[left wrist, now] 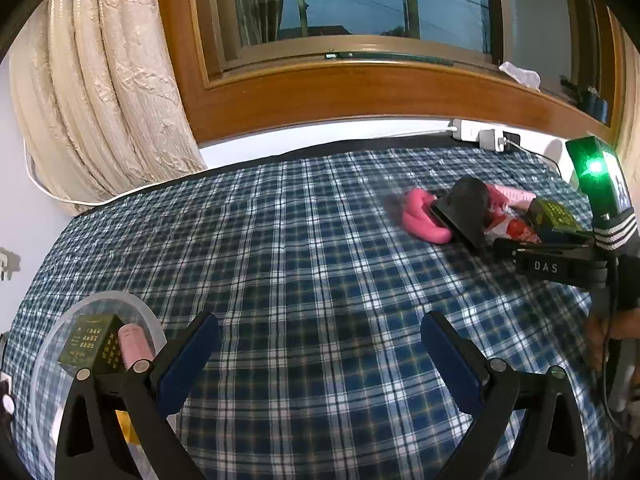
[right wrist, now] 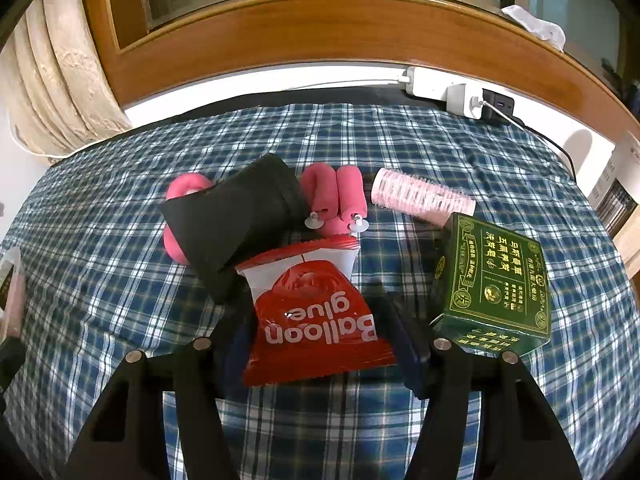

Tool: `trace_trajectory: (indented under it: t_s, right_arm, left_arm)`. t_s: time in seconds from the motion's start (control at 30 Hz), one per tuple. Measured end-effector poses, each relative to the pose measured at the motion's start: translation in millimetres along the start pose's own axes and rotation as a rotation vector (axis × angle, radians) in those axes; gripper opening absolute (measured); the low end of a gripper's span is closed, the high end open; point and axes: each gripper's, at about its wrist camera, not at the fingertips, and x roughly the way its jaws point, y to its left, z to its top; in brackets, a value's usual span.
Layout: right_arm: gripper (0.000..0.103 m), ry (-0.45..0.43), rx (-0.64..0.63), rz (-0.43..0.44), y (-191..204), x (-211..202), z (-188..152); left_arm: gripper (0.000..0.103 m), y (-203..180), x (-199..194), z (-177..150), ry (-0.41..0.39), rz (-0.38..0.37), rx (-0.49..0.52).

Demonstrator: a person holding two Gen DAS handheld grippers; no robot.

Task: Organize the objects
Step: 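Grasp the red Balloon glue packet with the right tool, then grasp the black holder with the left tool while the right tool holds the glue packet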

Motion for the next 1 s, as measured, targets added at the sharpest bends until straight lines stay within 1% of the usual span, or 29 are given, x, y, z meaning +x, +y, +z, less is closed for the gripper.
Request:
trace_trajectory:
  t_s: [0.13, 0.37, 0.57, 0.73, 0.83, 1.0]
  right_arm:
    - [0.053, -0.003, 0.001, 0.005, 1, -3, -3]
    - [0.052, -0.005, 0.018, 0.025, 1, -12, -10]
    - [0.052, -0.022, -0.001, 0.067, 6, -24, -14]
    - [0.052, -0.026, -0.010, 0.097, 3, -29, -19]
    - [0.052, -0.029, -0.008, 0.118, -4, -32, -22]
    - [0.052, -0.042, -0.001, 0.113, -19, -38, -24]
  left_arm:
    - [0.102, 0, 1, -3, 0.005, -0.010, -0.009]
    - [0.102, -2, 4, -4, 0.011, -0.006, -0.008]
    - [0.102, -3, 3, -4, 0.010, -0.001, -0.007]
    - [0.102, -10, 6, 0, 0.016, 0.009, 0.016]
    - [0.102, -16, 11, 4, 0.024, -0.002, 0.031]
    - [0.102, -33, 21, 15, 0.030, 0.006, 0.076]
